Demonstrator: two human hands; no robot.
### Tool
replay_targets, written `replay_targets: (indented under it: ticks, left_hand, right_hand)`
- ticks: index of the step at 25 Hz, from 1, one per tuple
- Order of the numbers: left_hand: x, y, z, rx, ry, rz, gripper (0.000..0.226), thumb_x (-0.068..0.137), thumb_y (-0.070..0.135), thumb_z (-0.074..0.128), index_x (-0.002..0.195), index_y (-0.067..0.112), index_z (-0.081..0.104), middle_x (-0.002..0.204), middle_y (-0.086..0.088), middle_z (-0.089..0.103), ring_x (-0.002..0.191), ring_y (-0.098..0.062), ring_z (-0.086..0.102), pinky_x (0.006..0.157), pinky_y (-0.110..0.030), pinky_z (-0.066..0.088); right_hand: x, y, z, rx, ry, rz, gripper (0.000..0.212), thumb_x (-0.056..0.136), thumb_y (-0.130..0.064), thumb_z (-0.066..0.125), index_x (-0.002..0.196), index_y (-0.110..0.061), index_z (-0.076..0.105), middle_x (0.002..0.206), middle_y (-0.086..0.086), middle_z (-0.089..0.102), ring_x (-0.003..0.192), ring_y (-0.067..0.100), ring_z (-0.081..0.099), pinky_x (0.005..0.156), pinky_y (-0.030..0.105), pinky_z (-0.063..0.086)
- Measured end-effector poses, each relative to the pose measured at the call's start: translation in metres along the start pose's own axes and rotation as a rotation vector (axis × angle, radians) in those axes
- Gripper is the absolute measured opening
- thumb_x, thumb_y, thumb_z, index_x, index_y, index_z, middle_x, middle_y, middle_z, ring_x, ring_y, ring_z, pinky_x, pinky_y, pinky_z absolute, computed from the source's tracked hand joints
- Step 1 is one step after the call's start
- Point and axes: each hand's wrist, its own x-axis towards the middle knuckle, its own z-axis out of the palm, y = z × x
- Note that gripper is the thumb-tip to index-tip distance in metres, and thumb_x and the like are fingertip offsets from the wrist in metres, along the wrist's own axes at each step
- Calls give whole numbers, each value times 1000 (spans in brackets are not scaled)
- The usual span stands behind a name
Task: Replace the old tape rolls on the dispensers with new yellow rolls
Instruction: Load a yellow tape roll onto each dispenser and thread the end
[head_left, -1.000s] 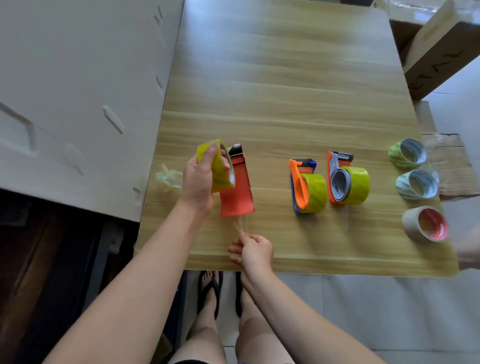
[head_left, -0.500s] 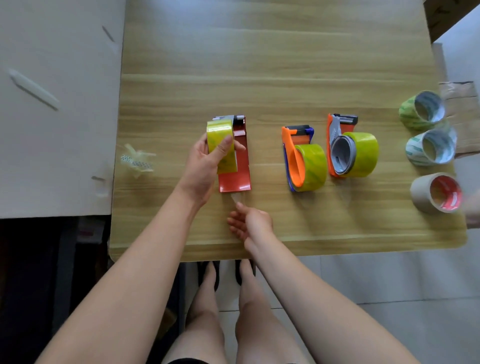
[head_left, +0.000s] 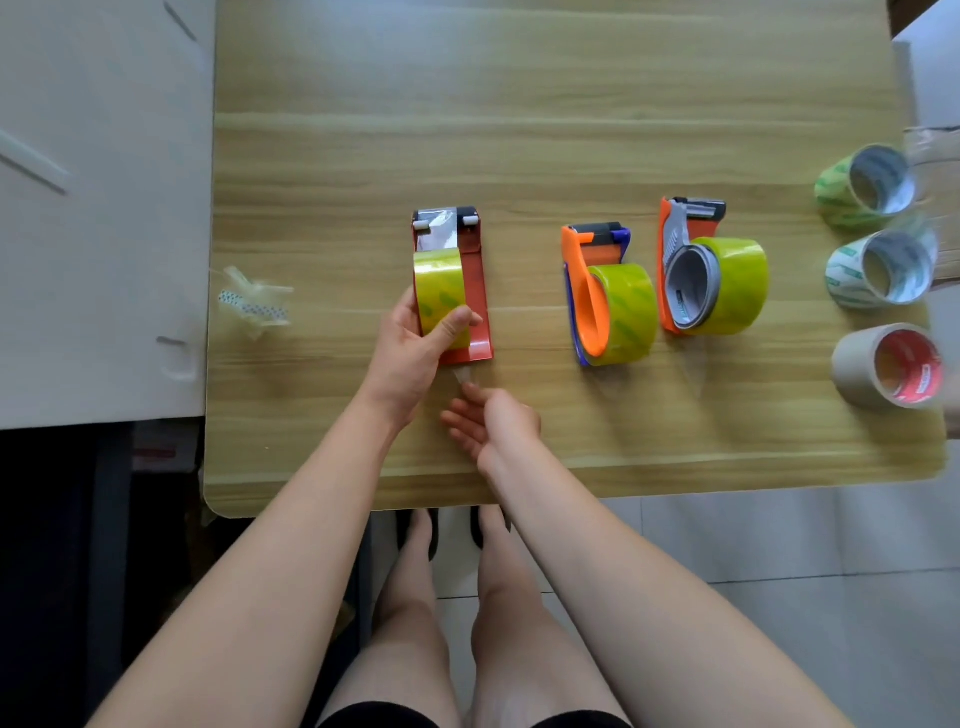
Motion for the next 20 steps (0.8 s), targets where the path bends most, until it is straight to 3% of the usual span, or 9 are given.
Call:
replay_targets:
  ticks: [7,13,20]
  left_hand:
    - [0,-1,3,-21,21,-23,17,88,5,59,100,17,56,72,8,71,75,-4,65,70,-17,50]
    - [0,1,4,-5,54,-89,21,85,3,63,102,15,58,89,-2,66,74,-3,65,68,-17,52]
    - [-4,-3,11,73,174,-44,16,81,7,68,94,12,60,84,-1,65,68,-3,62,64,-17,52]
  right_hand:
    - [-3,-3,-1,-42,21,6,7,84,-7,63,77,-4,62,65,9,66,48,19,63,48,26,50]
    - [-4,-4,-2,-64,25,-3,10,83,-7,65,76,-4,61,67,9,65,51,20,63,51,27,52]
    - [-1,1,8,-57,84,-44,16,89,-8,57,75,-3,63,63,10,64,34,16,58,38,21,49]
